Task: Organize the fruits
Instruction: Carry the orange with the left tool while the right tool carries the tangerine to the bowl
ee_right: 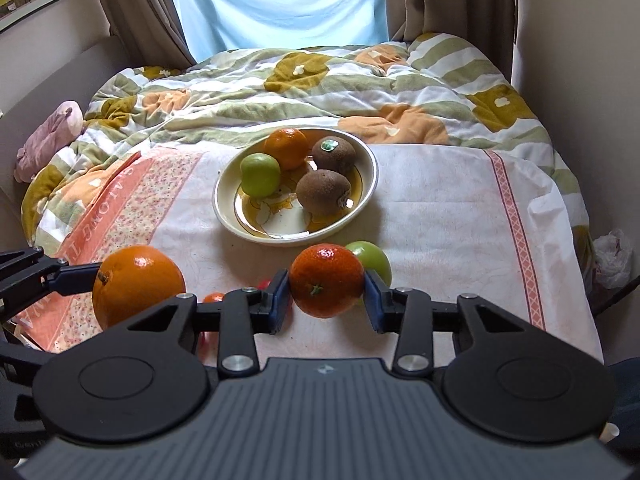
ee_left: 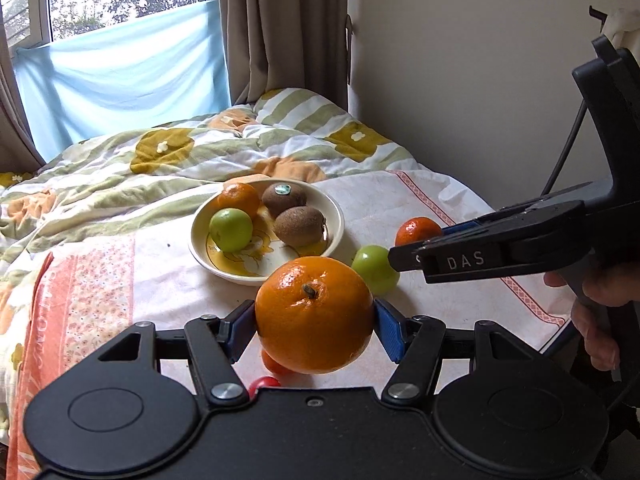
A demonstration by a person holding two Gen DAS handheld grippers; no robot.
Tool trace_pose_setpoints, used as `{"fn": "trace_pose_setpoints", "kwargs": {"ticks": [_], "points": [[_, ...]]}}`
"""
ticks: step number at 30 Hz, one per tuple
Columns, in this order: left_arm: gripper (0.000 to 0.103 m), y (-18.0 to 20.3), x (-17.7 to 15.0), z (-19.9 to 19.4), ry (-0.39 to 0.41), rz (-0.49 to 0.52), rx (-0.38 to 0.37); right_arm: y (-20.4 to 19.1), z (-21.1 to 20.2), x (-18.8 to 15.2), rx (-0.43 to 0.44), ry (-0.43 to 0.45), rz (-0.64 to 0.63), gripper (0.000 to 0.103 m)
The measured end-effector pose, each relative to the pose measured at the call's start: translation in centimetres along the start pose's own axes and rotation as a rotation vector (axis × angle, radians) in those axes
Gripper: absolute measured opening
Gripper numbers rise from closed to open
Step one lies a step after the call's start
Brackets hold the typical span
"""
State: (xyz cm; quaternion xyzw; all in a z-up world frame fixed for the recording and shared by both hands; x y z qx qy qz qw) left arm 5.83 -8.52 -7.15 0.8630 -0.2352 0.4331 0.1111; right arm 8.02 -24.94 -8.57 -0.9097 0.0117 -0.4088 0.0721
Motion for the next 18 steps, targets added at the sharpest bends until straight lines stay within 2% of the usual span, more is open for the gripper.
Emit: {"fn": "trace_pose_setpoints", "kwargs": {"ticks": [10,18], "points": [[0.067,-3.1,3.0,-0.2,0.034,0.003,0.066,-1.5,-0.3,1.9,0.042,0.011,-0.047,0.054],[0.067,-5.4,5.0,3.4,0.004,-0.026,0.081,-1.8,3.2,4.0,0.075,-0.006,-0.104,0.054]]}}
Point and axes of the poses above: each gripper's, at about its wrist camera, not at the fingertips, and z roughly the way its jaws point, y to its right, x to its top, the point moved 1 cm from there along z, roughly the way its jaws point, and after that the axes turned 5 degrees about y, right-handed, at the moved point
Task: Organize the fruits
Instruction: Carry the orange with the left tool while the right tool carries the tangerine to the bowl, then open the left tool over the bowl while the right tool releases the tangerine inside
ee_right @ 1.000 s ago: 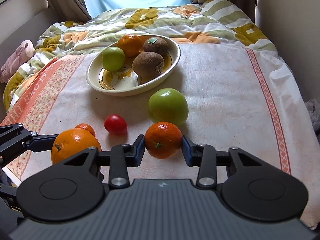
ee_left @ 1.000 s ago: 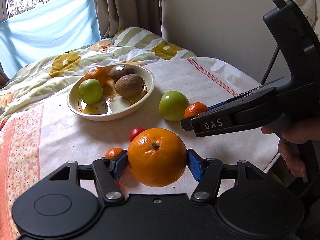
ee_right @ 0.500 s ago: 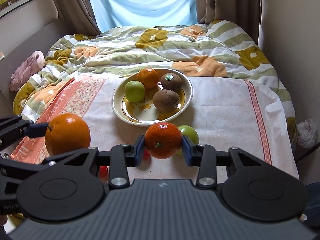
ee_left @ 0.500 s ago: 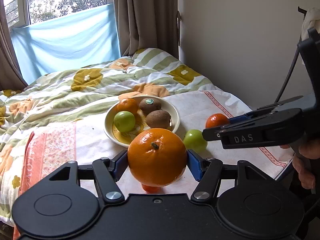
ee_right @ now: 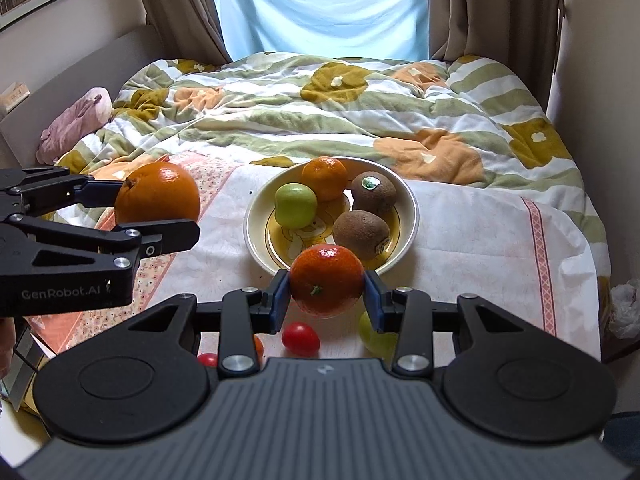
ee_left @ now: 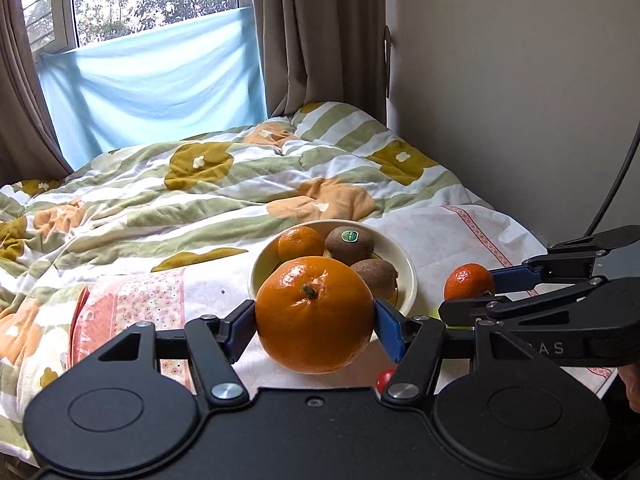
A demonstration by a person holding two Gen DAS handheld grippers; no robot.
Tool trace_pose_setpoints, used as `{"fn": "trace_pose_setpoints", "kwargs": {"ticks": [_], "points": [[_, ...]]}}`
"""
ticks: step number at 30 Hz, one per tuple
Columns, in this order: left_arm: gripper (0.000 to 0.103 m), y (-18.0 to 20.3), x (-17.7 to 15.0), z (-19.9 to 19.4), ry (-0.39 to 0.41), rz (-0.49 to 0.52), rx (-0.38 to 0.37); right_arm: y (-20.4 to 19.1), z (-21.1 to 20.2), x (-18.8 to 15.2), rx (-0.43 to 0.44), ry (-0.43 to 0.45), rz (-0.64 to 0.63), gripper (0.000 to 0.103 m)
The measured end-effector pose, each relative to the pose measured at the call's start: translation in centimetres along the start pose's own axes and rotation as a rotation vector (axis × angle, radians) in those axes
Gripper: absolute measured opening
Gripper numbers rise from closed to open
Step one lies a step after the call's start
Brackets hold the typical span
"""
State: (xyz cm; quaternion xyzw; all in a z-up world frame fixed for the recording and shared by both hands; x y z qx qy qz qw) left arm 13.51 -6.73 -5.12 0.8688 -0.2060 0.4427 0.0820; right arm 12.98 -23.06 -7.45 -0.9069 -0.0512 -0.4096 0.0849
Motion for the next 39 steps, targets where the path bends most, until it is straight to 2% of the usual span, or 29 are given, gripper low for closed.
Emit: {"fn": "trace_pose_setpoints", "kwargs": {"ticks": [6,12,21,24,26,27,29,31,39], "points": [[0.067,-0.6,1.1,4.8,-0.052,-0.004,-0.004,1.1,4.2,1.1,0.022,-0.040,-0.033,0.054],[0.067,-0.8,0.7,9.7,-0.136,-0.016,-0.027,2.8,8.2,1.5,0.048,-0.106,-0.065,0.054],[0.067,-0.5,-0.2,14.3,-0.243,-0.018,-0.018,4.0,10.9,1.4,0.078,-0.156,-0.115,0.054],[0.068,-0.4,-0.6,14.9,-0.272,-0.010,-0.021,4.1,11.3,1.3,0.082,-0.166,-0.114,0.054],[0.069,-0.2,-0.7,14.9,-0.262,0.003,-0.015,4.2,11.4,1.2,0.086,-0.171,-0.113,0.054],[0.072,-0.3,-0.5,14.8,-0.255,0.005,-0.011,4.2,11.4,1.2,0.087,-0.172,-0.114,0.054],[0.089,-0.3,-0.2,14.6,-0.248,0.011,0.014,4.1,11.3,1.2,0.087,-0.171,-0.114,0.054],[0.094,-0.7,0.1,14.4,-0.247,0.018,0.023,4.1,11.1,1.3,0.087,-0.171,-0.111,0.054],[0.101,-2.4,0.5,11.7,-0.221,-0.054,0.033,3.4,10.6,1.2,0.104,-0.176,-0.126,0.054]]}}
Point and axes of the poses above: each gripper's, at about its wrist camera, not at the fingertips, and z roughly the way its jaws point, y to its right, x to its top, the point moved 1 cm from there along z, roughly the way its jaws point, and after that the axes turned 5 degrees about y, right-handed, at the moved point
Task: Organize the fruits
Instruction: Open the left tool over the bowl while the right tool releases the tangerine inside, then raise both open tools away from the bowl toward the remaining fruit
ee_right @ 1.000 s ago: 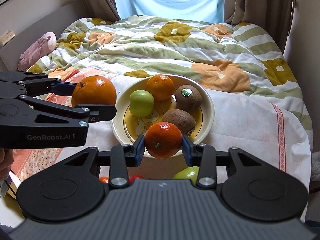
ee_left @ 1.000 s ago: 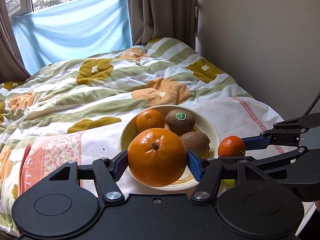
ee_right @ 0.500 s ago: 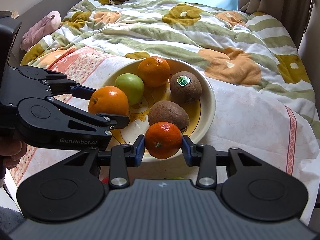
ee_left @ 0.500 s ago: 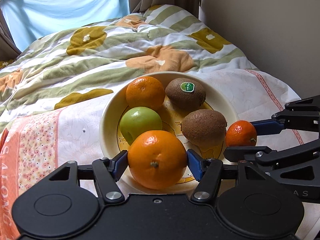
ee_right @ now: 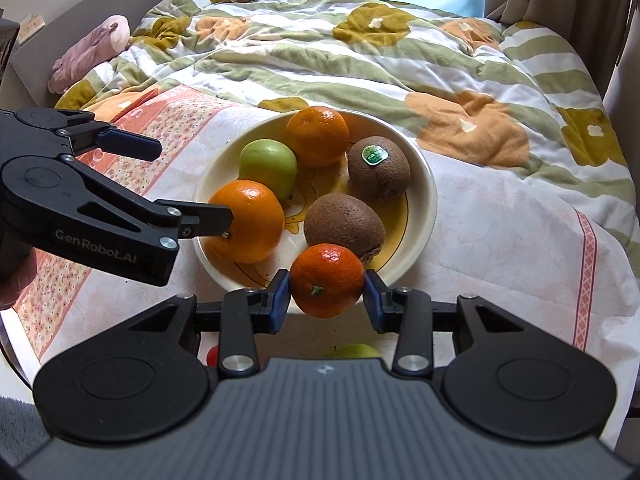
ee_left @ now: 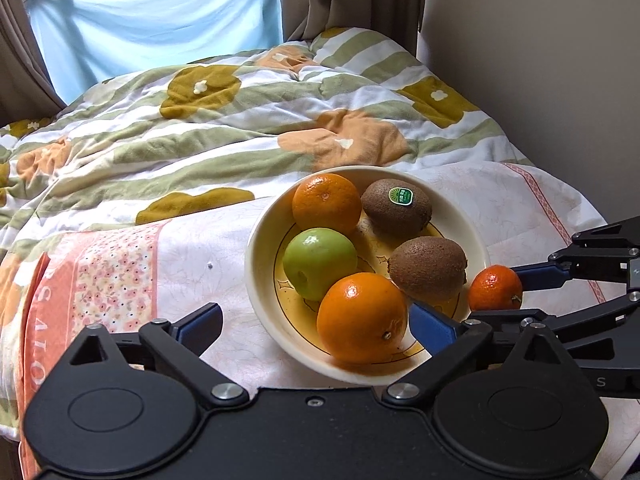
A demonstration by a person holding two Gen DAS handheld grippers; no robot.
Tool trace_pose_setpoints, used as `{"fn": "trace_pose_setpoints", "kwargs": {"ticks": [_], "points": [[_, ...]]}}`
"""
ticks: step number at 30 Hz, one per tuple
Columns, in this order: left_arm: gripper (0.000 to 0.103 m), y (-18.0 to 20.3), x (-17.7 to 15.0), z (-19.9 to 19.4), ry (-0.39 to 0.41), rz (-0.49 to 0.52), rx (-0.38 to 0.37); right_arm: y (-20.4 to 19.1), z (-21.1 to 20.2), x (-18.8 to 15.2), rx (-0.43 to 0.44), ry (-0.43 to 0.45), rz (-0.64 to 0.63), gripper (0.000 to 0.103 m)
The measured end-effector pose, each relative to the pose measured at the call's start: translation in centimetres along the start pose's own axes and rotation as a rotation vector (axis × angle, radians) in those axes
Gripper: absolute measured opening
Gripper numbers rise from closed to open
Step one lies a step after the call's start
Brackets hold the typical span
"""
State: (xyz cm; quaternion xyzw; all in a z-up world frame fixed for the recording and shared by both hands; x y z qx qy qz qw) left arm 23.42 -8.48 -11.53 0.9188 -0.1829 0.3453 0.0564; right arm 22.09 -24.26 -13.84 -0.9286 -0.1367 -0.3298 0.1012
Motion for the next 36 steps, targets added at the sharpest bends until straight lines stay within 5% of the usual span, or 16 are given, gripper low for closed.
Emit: {"fn": "trace_pose_setpoints", "kwargs": {"ticks": [17,19,20,22,36], "points": [[0.101,-2.2,-1.3,-3.1,0.043,-0.076,0.038,-2.3,2.6,0.0,-0.009,-0.002,0.009,0.055],[0.101,-2.2,-1.4,-3.0,0.042,-0.076,0.041,-2.4,2.6,0.0,-0.032,0.012,0.005,0.065],[0.101,-2.2,-1.5,-3.0,0.042,-0.076,0.042,-2.5,2.5,0.0,-0.035,0.017,0.002,0.084],[0.101,-2.2,-1.6,-3.0,0.040,-0.080,0.039,-2.6,2.1,0.0,-0.029,0.038,0.002,0.103],[0.101,-2.0,-1.6,-5.9,0.107,-0.066,0.041,-3.0,-2.1,0.1,-0.099,0.125,-0.015,0.103]]}}
Point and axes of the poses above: each gripper's, at about its wrist camera, not at the fingertips, and z roughly the way its jaws point, y to its right, x to its top, the point moved 1 cm from there along z, roughly the way its jaws point, and after that the axes turned 5 degrees about y, right-handed, at the moved point
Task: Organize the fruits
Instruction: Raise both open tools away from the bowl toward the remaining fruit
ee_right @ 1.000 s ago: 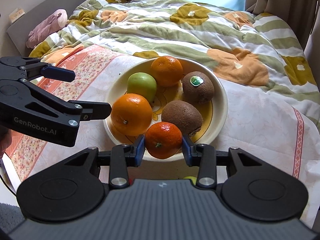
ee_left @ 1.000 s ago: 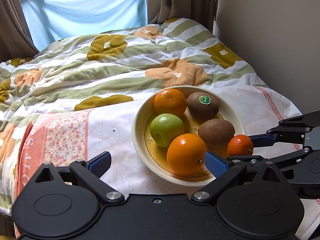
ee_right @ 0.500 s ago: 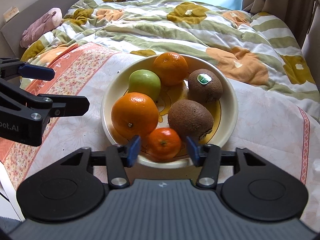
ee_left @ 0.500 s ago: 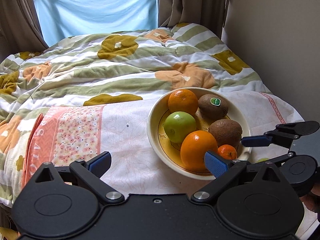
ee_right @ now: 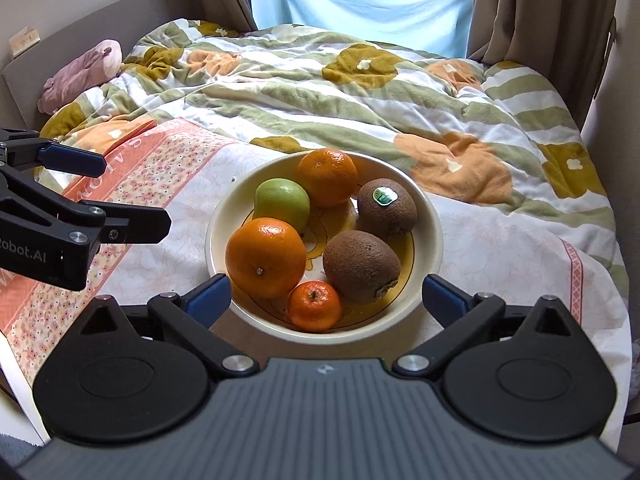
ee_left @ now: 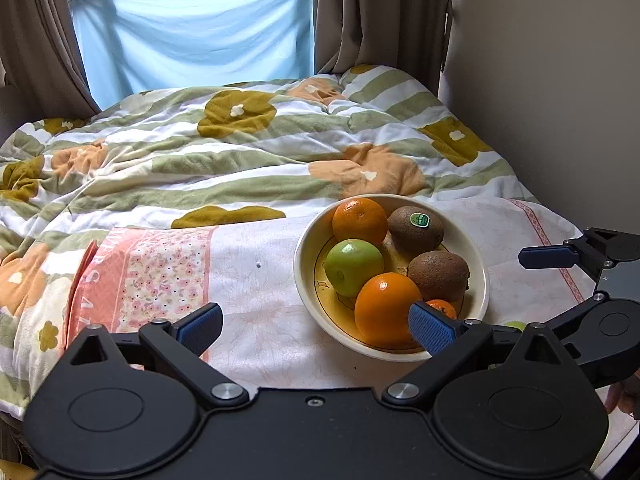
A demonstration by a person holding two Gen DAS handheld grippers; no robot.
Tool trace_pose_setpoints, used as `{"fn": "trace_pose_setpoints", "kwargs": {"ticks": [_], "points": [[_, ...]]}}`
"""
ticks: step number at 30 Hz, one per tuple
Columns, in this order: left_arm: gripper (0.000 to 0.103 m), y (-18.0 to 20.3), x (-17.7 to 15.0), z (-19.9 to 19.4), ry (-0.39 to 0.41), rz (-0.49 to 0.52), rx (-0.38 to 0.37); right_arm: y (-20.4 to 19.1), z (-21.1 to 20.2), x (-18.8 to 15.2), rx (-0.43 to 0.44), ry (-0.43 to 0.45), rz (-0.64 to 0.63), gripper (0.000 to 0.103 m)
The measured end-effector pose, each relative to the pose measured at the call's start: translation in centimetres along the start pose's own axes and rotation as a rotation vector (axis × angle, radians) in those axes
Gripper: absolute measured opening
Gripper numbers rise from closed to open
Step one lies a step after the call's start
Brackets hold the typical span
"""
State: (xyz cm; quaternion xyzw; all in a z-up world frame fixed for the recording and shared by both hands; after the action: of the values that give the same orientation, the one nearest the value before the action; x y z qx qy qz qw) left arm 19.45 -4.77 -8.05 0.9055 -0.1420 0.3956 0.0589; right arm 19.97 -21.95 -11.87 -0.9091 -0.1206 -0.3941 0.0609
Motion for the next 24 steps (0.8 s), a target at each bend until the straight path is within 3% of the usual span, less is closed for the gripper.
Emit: {"fn": "trace_pose_setpoints", "kwargs": {"ticks": [13,24], "points": [[0.101,-0.2,-0.9,-7.7,0.139,0.027,-0.003,-1.8,-7.8,0.0,-0.068,0.063,0.052,0.103],[0.101,-0.1,-4.3,-12.5,0.159,0.077,-0.026,-4.6,-12.4,-2.0,-0.110,0.055,0.100,0.103]]}}
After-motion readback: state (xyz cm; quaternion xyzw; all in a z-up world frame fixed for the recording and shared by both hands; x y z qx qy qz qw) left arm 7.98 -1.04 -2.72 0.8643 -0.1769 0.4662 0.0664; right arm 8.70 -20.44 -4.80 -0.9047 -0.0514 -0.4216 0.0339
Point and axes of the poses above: each gripper's, at about its wrist camera, not at the fingertips, and z roughly the way its jaws point, y to its right, x to its top, the point moved 1 cm from there along z, roughly the way its jaws point, and after that the axes turned 5 degrees about y, right-handed, at the moved point
